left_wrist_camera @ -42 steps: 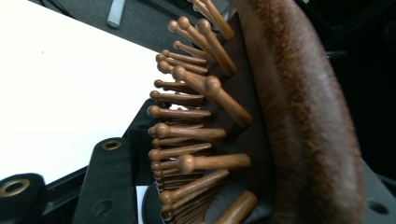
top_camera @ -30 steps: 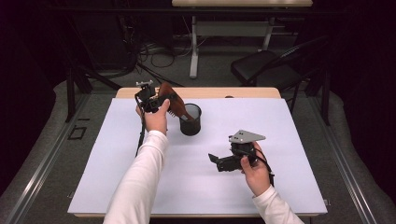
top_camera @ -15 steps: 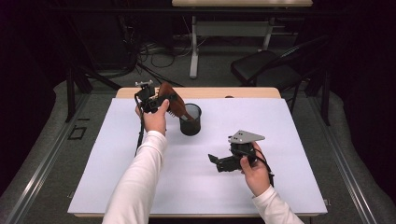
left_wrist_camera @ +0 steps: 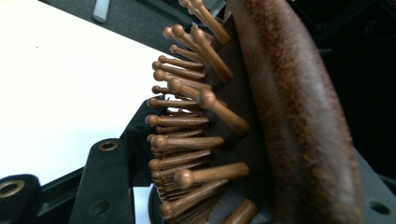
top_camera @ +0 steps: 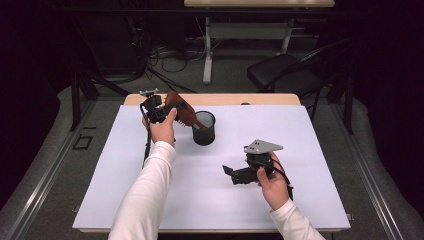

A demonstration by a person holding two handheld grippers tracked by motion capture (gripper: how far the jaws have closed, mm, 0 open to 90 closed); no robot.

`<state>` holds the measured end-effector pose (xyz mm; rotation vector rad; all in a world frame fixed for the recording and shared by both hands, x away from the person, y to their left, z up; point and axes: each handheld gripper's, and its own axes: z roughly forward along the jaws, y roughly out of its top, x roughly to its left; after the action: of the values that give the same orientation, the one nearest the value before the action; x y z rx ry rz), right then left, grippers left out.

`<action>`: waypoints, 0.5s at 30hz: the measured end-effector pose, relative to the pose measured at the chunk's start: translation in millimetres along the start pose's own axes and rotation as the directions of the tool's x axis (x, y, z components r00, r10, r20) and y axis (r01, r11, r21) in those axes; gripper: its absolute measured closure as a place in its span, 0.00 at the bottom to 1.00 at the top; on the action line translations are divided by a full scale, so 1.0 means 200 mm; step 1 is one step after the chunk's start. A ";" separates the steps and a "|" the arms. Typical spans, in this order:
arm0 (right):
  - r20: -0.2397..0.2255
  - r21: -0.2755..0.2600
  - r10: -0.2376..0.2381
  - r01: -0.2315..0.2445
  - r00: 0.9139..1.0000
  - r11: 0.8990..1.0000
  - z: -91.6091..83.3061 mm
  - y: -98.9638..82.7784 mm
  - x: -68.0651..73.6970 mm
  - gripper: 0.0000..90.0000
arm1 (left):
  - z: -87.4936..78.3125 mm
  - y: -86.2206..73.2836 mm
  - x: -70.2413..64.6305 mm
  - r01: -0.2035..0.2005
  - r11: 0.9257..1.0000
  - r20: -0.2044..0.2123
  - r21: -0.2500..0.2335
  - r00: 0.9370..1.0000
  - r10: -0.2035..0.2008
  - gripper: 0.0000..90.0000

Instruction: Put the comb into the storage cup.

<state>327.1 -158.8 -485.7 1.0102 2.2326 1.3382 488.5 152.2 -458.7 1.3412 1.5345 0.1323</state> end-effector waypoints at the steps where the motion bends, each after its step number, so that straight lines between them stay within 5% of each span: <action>1: 0.000 0.000 0.000 0.000 1.000 1.000 0.00 0.00 0.00 0.00 | 0.00 0.00 0.00 -0.006 1.000 0.002 -0.001 1.000 0.006 0.50; 15: 0.000 -0.003 0.000 0.000 1.000 1.000 0.00 0.00 0.00 0.00 | 0.00 0.00 0.00 -0.004 1.000 -0.004 0.000 1.000 0.004 0.48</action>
<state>327.0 -159.3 -485.4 1.0091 2.2299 1.3413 489.0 152.0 -459.4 1.3448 1.5353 0.1367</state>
